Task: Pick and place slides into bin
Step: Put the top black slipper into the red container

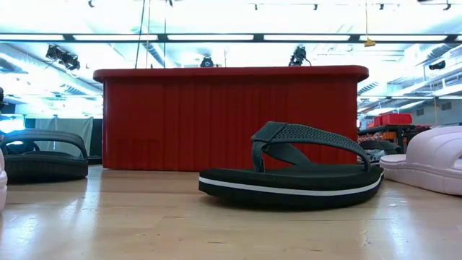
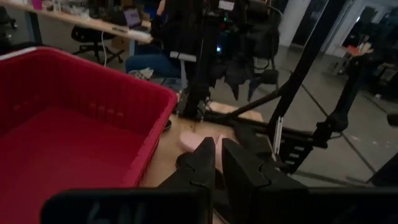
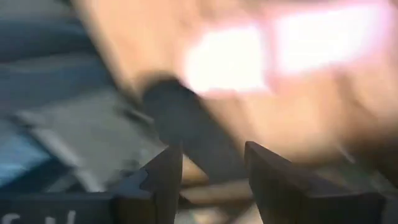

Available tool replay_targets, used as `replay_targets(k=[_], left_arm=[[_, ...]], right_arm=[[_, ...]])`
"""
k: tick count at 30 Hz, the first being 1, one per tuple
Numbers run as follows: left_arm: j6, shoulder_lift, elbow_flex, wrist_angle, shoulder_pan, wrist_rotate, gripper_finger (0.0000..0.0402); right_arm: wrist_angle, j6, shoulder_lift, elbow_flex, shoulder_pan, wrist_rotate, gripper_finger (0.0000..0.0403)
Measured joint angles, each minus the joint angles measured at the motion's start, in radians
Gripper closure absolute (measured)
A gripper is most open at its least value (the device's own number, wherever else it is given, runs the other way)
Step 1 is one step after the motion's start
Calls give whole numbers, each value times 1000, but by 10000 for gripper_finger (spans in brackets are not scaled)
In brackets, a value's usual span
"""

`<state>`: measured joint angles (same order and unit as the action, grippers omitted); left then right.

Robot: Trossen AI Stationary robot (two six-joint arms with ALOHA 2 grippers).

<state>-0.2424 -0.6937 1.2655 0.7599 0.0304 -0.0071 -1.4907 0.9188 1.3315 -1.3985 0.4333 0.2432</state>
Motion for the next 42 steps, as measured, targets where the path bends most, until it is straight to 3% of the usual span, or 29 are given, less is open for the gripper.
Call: replay_targets(k=[3, 11, 16, 21, 26, 32, 37, 42], left_arm=[[22, 0, 0, 18, 0, 0, 368], [22, 0, 0, 33, 0, 0, 381], [18, 0, 0, 44, 0, 0, 376], [-9, 0, 0, 43, 0, 0, 374], [-16, 0, 0, 43, 0, 0, 383], [-22, 0, 0, 44, 0, 0, 387], [-62, 0, 0, 46, 0, 0, 382], [-61, 0, 0, 46, 0, 0, 388]], right_arm=[[-82, 98, -5, 58, 24, -76, 223], [-80, 226, -25, 218, 28, -287, 223], [-80, 119, -31, 344, 17, -442, 223], [-48, 119, -33, 514, -64, -446, 223], [212, 49, -49, 670, -139, -440, 223], [277, -102, -19, 651, -189, -626, 229], [330, -136, -19, 686, -282, -540, 224], [421, -168, -19, 725, -377, -550, 218]])
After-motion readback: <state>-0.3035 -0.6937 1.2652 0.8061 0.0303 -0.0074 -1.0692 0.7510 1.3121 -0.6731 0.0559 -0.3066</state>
